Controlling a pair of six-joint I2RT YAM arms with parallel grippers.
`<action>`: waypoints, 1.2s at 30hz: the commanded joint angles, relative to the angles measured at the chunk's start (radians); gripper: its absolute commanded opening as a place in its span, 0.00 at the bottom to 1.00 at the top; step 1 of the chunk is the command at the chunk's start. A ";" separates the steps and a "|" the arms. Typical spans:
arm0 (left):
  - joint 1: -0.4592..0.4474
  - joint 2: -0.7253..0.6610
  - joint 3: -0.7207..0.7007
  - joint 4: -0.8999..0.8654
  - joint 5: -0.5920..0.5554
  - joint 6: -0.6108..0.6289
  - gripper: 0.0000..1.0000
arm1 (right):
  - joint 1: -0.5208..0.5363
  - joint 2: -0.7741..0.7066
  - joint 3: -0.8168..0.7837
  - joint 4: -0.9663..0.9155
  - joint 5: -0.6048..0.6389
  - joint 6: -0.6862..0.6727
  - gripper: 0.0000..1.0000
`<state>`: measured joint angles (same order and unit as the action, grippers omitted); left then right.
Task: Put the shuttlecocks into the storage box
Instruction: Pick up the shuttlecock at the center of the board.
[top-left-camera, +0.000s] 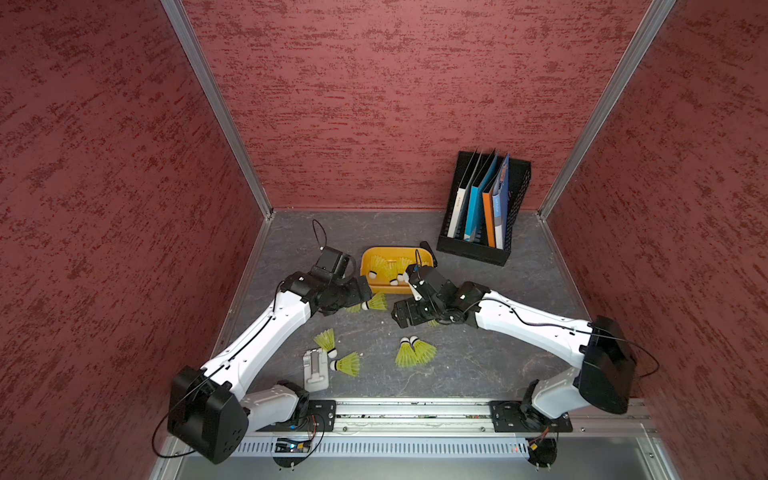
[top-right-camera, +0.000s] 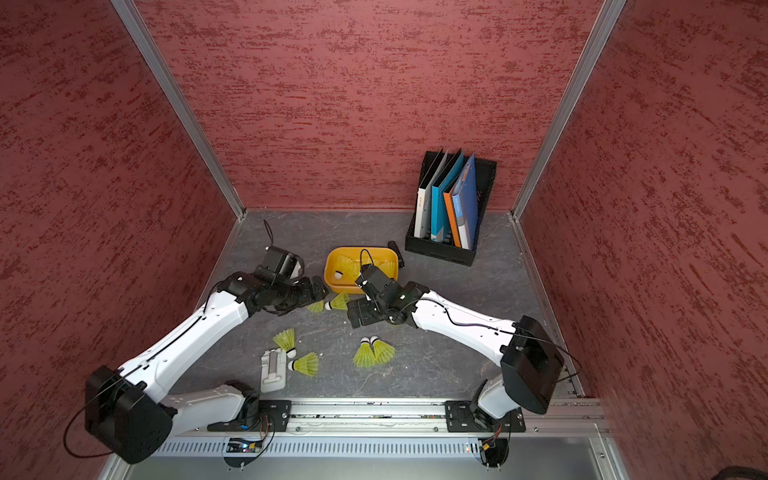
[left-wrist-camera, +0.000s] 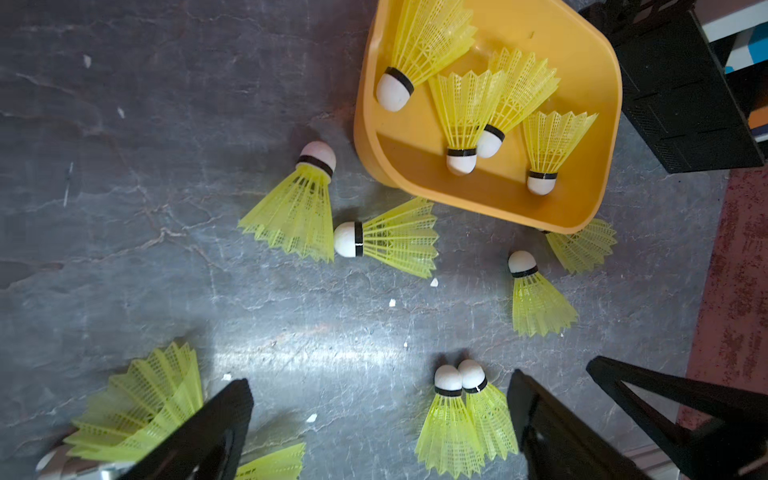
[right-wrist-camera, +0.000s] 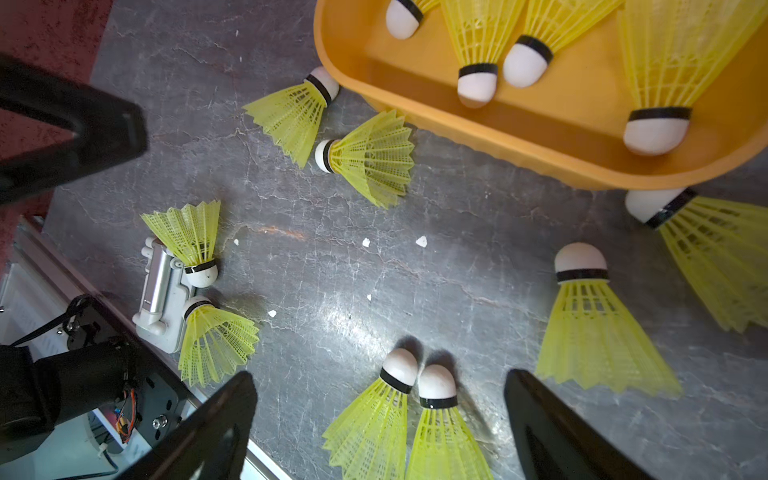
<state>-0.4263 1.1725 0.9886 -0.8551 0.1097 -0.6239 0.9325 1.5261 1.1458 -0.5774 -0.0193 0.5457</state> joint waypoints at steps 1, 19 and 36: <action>-0.002 -0.070 -0.036 -0.004 0.039 0.006 1.00 | 0.020 0.000 -0.028 0.029 0.095 0.130 0.98; -0.006 -0.328 -0.154 -0.018 0.140 -0.023 1.00 | 0.053 -0.057 0.006 -0.133 0.199 -0.012 0.89; -0.006 -0.464 -0.061 -0.352 -0.029 -0.087 1.00 | 0.193 0.144 0.139 0.054 0.151 -0.084 0.75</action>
<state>-0.4332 0.7296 0.9009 -1.1290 0.1455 -0.6792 1.1240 1.6321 1.2198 -0.5503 0.1455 0.3801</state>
